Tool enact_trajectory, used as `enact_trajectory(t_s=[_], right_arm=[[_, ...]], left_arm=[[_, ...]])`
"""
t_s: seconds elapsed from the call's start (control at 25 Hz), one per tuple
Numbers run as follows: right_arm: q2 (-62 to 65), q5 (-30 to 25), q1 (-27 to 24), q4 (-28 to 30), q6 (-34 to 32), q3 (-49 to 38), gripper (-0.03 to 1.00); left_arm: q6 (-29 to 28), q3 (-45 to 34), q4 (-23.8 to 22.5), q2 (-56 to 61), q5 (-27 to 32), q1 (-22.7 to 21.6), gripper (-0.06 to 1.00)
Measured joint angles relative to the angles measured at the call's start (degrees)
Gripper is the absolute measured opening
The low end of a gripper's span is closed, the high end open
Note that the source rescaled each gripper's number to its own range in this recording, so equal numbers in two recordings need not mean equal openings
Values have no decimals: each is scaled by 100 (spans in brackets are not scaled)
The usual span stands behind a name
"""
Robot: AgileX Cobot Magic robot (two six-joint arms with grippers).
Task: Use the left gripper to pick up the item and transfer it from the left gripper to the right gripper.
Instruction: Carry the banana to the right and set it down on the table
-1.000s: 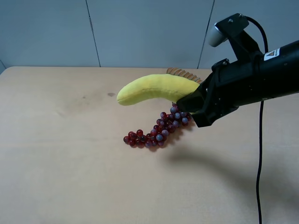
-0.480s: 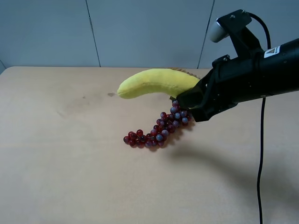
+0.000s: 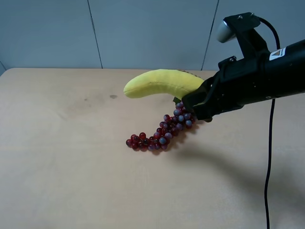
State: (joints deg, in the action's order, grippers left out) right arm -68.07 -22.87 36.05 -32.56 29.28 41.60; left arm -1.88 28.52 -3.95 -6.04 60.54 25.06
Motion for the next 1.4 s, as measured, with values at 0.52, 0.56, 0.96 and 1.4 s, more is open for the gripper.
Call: enact_trajectory(t_s=[0.52,0.56,0.96,1.4], right_arm=[[0,-11,-703,1101,-1411,0,0],[0,-33,-846,1105,-1420,0,0],[-551,-124,-2471,1365,-1394,0,0],[-1580,492,-3722,1387,-1230,0,0]], left_arm=[[5,0,0,619,-7,-2605,98],[5,0,0,624,-1,-2651,98],[5,0,0,624,-1,-2689,98],[5,0,0,624,-1,-2689,98]])
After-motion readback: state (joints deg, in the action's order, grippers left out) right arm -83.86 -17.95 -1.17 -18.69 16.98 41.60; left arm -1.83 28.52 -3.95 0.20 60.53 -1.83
